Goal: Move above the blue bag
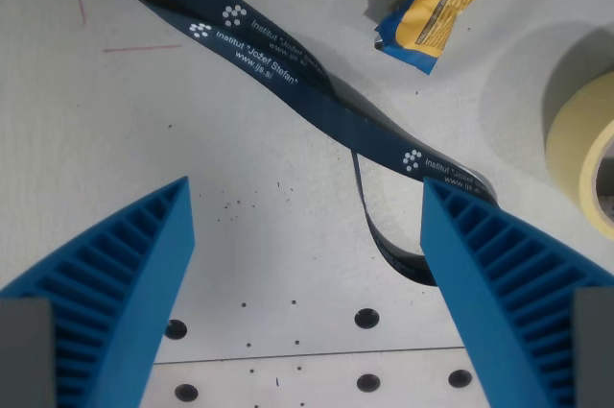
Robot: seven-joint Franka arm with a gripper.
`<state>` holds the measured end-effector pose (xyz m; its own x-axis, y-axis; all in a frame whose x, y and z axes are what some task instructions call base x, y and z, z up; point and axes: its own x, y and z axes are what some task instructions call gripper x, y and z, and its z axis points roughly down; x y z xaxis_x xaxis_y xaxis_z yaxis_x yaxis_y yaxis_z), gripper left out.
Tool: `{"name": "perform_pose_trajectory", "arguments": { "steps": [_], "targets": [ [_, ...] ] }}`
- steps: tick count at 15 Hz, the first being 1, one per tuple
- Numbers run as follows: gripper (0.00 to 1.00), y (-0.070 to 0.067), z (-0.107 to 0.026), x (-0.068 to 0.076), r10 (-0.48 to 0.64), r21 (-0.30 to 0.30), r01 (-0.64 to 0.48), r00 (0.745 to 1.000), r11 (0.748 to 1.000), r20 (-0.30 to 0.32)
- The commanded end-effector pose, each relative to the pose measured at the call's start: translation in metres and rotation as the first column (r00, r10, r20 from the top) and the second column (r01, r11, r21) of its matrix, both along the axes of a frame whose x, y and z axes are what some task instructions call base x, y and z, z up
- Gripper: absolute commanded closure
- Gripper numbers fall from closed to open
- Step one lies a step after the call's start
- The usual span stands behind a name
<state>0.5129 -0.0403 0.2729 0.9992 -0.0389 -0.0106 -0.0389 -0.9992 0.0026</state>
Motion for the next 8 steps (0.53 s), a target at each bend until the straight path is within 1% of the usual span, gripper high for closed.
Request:
{"name": "perform_pose_trajectory", "arguments": {
  "steps": [1,8],
  "targets": [
    [0.0,0.0,0.0014,0.0003,0.0,0.0,0.0,1.0,1.0,0.004],
    [0.0,-0.0009,0.0003,0.0009,-0.024,-0.001,0.024,1.0,1.0,0.005]
  ]
}}
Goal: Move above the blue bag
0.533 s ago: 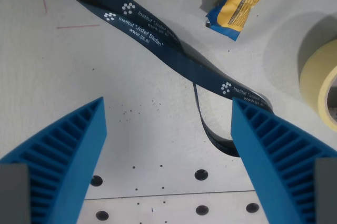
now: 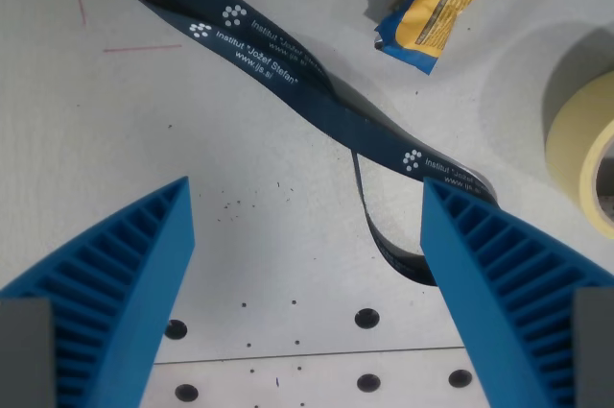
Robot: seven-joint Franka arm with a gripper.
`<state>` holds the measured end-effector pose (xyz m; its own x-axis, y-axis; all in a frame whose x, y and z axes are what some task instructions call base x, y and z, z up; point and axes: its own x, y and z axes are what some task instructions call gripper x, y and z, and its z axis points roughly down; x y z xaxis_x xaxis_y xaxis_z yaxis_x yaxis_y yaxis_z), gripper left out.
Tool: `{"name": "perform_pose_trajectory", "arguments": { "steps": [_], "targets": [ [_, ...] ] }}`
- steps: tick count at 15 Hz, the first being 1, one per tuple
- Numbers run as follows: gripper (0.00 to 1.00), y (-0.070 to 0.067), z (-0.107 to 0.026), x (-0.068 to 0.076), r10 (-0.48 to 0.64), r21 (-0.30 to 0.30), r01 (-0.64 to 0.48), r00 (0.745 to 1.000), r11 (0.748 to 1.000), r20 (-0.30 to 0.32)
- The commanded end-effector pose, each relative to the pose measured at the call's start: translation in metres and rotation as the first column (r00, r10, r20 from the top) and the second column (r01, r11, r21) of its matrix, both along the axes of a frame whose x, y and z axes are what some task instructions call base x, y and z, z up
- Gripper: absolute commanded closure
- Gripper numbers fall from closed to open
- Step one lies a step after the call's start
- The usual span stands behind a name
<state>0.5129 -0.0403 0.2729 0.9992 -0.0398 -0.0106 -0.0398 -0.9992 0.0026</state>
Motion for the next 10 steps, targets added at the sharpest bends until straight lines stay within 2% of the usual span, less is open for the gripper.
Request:
{"name": "perform_pose_trajectory", "arguments": {
  "steps": [1,10],
  "targets": [
    [0.0,-0.001,0.0,0.001,-0.032,-0.001,0.032,0.999,0.999,0.005],
    [0.0,-0.014,-0.015,0.01,-0.163,-0.001,0.163,0.987,0.987,0.018]
  ]
}}
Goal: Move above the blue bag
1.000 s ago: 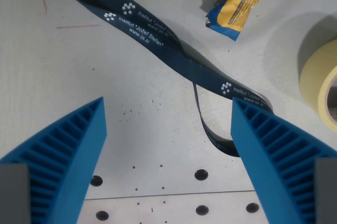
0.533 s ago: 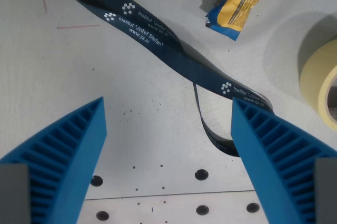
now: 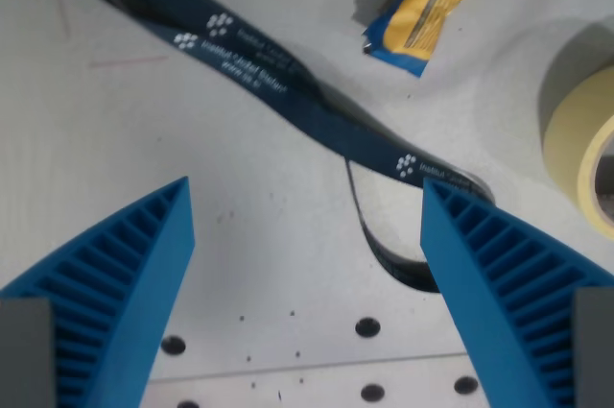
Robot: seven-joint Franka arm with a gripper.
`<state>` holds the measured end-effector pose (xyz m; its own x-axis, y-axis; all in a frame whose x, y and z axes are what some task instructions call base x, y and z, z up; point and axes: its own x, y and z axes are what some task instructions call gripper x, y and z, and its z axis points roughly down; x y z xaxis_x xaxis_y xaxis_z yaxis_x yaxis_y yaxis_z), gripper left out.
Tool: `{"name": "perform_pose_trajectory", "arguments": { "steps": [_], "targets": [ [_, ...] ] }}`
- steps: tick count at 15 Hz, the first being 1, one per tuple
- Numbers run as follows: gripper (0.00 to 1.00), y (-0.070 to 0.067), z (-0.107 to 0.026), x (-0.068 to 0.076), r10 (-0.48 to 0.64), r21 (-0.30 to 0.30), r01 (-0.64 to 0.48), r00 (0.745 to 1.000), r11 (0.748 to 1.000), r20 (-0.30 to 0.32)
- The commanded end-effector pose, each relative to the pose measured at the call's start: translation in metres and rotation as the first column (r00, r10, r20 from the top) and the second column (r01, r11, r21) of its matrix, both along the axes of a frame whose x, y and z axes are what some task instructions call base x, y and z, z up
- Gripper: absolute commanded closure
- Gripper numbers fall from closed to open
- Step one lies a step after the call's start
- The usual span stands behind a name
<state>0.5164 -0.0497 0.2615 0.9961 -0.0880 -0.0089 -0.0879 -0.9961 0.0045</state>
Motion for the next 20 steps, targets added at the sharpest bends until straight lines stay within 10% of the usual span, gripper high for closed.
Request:
{"name": "perform_pose_trajectory", "arguments": {
  "steps": [1,20],
  "targets": [
    [0.0,-0.006,-0.006,0.008,-0.131,0.001,0.131,0.991,0.991,0.014],
    [0.0,-0.057,-0.069,0.045,-0.47,0.006,0.47,0.882,0.882,0.013]
  ]
}}
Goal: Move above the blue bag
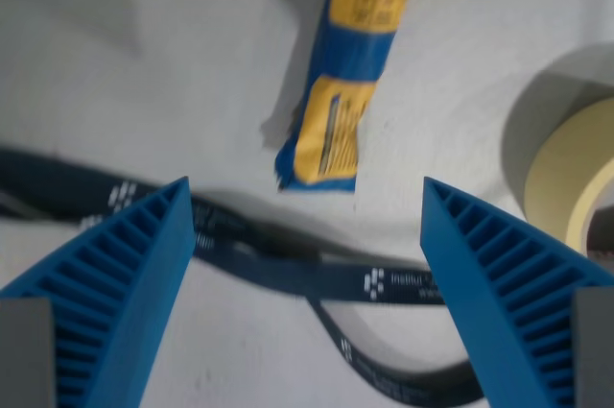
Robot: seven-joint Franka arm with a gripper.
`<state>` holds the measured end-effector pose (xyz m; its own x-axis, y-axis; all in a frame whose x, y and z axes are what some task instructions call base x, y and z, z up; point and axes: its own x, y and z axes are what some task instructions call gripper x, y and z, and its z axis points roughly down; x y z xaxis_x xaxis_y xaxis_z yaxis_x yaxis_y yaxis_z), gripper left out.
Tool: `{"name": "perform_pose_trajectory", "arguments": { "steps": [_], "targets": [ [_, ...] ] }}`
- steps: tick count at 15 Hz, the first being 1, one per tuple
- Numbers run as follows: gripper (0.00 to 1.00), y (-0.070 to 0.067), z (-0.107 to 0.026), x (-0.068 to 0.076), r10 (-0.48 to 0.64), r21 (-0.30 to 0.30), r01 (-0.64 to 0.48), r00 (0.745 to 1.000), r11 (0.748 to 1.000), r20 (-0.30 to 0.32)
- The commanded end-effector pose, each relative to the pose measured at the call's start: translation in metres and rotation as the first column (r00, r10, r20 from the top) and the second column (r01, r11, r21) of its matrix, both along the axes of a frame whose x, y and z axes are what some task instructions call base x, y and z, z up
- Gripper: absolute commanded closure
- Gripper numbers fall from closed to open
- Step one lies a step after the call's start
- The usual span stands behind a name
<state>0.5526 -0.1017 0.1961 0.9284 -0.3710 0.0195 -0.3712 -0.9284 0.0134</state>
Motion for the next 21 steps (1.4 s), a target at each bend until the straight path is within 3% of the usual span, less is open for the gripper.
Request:
{"name": "perform_pose_trajectory", "arguments": {
  "steps": [1,12,21],
  "targets": [
    [0.0,-0.008,-0.007,0.01,-0.207,0.02,0.207,0.978,0.978,-0.006],
    [0.0,-0.031,-0.038,0.028,-0.262,0.026,0.262,0.965,0.965,-0.005],
    [0.0,-0.036,-0.046,0.032,-0.236,0.025,0.235,0.972,0.972,0.001]
  ]
}}
